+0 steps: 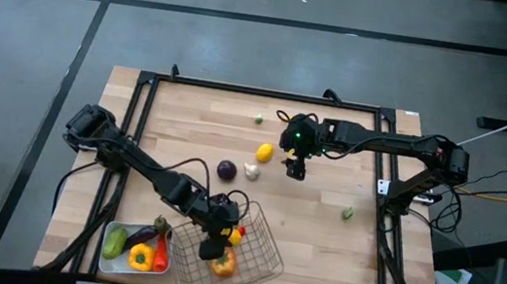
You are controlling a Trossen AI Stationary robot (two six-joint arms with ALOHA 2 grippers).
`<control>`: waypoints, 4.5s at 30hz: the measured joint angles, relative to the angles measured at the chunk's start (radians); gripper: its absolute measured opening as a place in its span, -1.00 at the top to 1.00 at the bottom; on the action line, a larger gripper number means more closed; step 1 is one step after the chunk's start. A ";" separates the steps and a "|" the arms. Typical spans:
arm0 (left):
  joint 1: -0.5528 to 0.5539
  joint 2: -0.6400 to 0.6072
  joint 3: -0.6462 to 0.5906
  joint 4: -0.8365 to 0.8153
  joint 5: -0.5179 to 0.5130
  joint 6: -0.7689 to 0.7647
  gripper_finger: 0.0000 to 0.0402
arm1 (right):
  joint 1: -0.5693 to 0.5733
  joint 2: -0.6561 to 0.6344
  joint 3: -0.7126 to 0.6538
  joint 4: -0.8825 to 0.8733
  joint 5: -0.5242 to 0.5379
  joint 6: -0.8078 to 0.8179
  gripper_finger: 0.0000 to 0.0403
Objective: Sort produce into baskets
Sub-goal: Put the left yellow lemon into the wire basket, then put the yellow lemon into the wire basket
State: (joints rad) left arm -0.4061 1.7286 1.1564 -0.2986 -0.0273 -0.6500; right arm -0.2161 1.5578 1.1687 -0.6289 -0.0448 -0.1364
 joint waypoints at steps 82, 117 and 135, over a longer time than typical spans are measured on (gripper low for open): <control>-0.006 -0.030 0.047 0.077 0.006 0.249 -0.72 | 0.000 0.000 0.000 0.031 0.000 0.000 -0.40; 0.408 -0.341 -0.112 -0.213 -0.055 0.499 -0.72 | -0.002 0.190 0.104 0.161 0.020 -0.566 -0.40; 0.432 -0.341 -0.120 -0.214 -0.040 0.501 -0.72 | -0.002 0.469 0.293 -0.033 0.123 -0.701 -0.40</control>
State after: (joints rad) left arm 0.0261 1.3876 1.0367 -0.5129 -0.0673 -0.1486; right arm -0.2184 2.0272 1.4616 -0.6617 0.0778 -0.8377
